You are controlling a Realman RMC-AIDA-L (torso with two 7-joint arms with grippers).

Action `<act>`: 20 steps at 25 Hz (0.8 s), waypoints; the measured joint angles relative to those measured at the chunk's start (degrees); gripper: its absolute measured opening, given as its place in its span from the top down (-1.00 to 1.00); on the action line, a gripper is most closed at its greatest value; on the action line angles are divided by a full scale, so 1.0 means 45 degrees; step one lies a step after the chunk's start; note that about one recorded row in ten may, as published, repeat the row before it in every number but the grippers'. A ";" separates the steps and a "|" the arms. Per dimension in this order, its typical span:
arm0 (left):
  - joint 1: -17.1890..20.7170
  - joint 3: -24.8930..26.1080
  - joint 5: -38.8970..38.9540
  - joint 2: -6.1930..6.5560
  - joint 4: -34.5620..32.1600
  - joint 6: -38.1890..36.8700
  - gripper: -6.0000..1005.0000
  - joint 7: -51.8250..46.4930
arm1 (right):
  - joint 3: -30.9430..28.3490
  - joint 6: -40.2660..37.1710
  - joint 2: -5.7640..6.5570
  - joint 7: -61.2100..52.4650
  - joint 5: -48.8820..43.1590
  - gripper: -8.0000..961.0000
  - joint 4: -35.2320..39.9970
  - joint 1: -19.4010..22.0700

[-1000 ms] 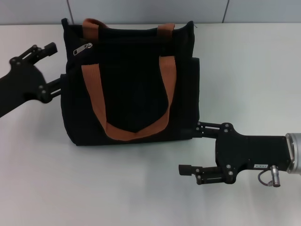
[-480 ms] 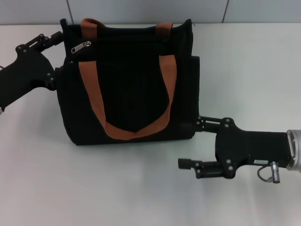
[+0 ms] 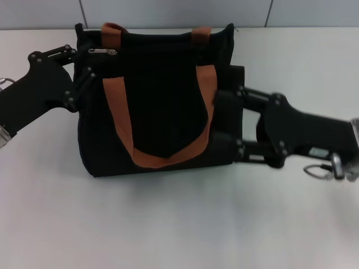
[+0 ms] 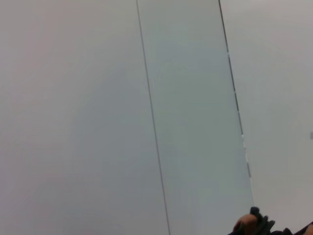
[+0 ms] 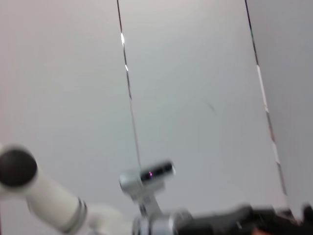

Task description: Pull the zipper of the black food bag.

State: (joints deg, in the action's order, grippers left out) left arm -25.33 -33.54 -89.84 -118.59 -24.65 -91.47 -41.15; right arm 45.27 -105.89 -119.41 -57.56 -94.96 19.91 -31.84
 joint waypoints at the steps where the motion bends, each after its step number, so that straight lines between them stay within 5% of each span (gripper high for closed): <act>1: -0.0034 -0.0004 0.0000 -0.0013 0.0002 -0.0007 0.34 0.0003 | -0.0044 -0.0080 0.0004 -0.1076 0.0185 -0.64 0.0008 -0.0444; 11: 0.0069 0.0105 0.0096 0.0009 0.0147 0.0412 0.82 0.0598 | -0.0092 0.0936 0.0005 -0.3413 0.0386 -0.64 0.0084 -0.1623; 20: -0.0011 0.0034 0.0182 0.0043 0.0051 0.0433 0.92 0.1300 | 0.0033 0.1284 0.0003 -0.4370 0.0516 -0.64 0.0083 -0.2009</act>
State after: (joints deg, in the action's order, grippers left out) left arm -25.38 -33.38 -89.02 -118.39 -24.42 -89.53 -35.29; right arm 45.42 -100.11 -119.40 -77.22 -92.63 20.28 -40.88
